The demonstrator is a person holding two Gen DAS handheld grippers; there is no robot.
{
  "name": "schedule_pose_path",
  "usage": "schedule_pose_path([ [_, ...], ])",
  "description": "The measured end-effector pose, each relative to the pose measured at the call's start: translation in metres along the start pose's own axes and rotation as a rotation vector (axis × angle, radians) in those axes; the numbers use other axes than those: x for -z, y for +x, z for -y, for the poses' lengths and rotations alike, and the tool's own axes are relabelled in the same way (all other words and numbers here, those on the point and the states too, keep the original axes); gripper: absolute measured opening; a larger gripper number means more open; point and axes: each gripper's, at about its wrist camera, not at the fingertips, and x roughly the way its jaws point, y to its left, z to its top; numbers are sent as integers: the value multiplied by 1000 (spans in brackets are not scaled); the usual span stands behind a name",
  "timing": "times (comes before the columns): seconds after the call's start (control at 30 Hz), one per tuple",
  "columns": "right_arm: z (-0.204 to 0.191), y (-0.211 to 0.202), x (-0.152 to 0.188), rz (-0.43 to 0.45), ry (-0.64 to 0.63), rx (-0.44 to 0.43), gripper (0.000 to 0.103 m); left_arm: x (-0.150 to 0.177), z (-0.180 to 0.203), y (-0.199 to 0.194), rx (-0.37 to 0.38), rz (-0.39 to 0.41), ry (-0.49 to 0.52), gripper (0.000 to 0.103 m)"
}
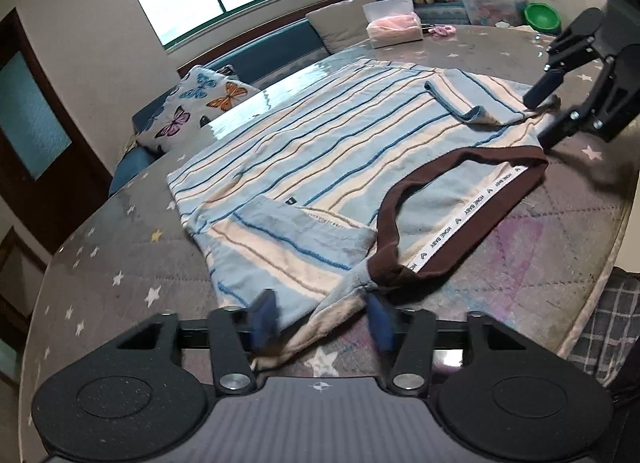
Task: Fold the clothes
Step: 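Move both open grippers to the striped shirt's hem, then close both grippers on the shirt hem, then lift the hem with both grippers and fold it over toward the brown collar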
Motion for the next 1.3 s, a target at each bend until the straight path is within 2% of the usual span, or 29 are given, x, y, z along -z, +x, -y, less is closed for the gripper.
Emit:
schedule_pose_path([
  [0.07,5,3,-1,7,21,-2,48,-2,-3,4,17,-5,-13,22],
  [0.13,9,5,-3,7,39,-20,34,-6,-7,5,30,8,-20,15],
  [0.17,9,5,-4,8,42,-22,33,-8,-8,6,28,14,-19,12],
  [0.3,14,7,-6,2,43,-16,33,-14,-13,8,31,22,-41,11],
  [0.4,15,7,-3,4,36,-17,33,-10,-12,10,29,8,-27,17],
  [0.5,16,7,-4,1,59,-25,14,-3,-11,9,28,-4,-15,22],
  [0.53,17,7,-4,0,69,-23,11,-1,-11,9,28,-7,-12,22],
  [0.73,20,6,-7,13,111,-7,6,4,-11,8,22,3,9,25],
  [0.8,19,5,-8,20,119,3,6,3,-13,9,25,5,-6,10],
  [0.97,16,-10,-10,76,131,27,5,2,-17,-3,11,32,-59,6],
  [1.3,-7,-86,-15,173,63,23,4,-6,-26,-94,-40,161,-142,5],
])
